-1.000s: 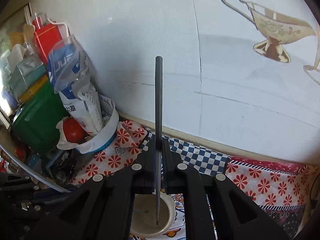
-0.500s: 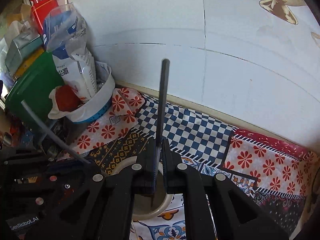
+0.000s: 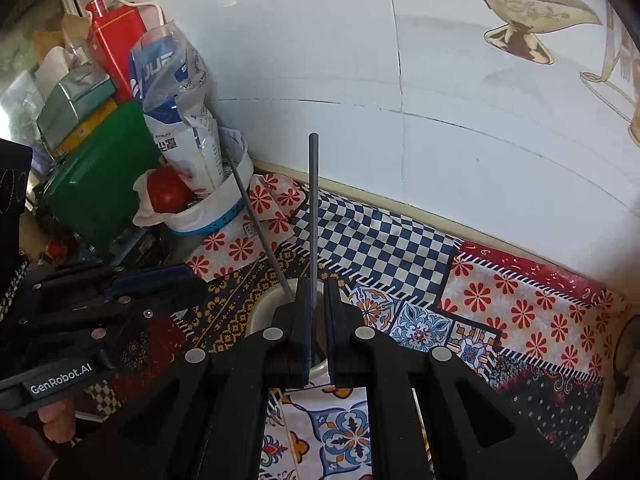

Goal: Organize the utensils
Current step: 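Lower both chopsticks into the white cup and open both tools, then move both tools back over the chopstick pile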

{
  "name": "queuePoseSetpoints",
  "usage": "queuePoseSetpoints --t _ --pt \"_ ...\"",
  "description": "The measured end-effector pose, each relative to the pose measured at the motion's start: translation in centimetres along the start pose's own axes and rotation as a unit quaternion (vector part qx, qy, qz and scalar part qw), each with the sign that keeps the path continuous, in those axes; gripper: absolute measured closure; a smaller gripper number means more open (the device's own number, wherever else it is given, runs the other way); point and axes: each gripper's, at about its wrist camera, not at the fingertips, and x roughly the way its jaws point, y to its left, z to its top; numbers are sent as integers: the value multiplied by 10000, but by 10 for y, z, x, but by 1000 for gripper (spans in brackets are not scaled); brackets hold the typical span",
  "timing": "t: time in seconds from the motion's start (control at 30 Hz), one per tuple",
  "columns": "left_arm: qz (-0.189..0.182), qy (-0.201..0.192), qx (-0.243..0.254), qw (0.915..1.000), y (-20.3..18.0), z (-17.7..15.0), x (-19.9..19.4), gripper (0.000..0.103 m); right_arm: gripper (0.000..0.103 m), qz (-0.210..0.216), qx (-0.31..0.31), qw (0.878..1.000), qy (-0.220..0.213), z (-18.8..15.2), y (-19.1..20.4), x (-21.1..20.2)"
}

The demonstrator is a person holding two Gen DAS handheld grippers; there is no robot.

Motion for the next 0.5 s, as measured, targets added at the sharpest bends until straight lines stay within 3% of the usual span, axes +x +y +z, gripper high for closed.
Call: queuePoseSetpoints --t 0.1,0.27,0.5 --pt "54 -133 131 9998 -8 -6 -14 78 94 -63 -33 9999 -116 -8 5 -18" --pt "86 -360 352 9987 -22 -18 -39 66 78 -294 -106 9986 -417 -24 15 -52" --pt "22 -456 595 9972 -42 -38 -58 58 76 -571 -120 9957 -721 -50 21 -87"
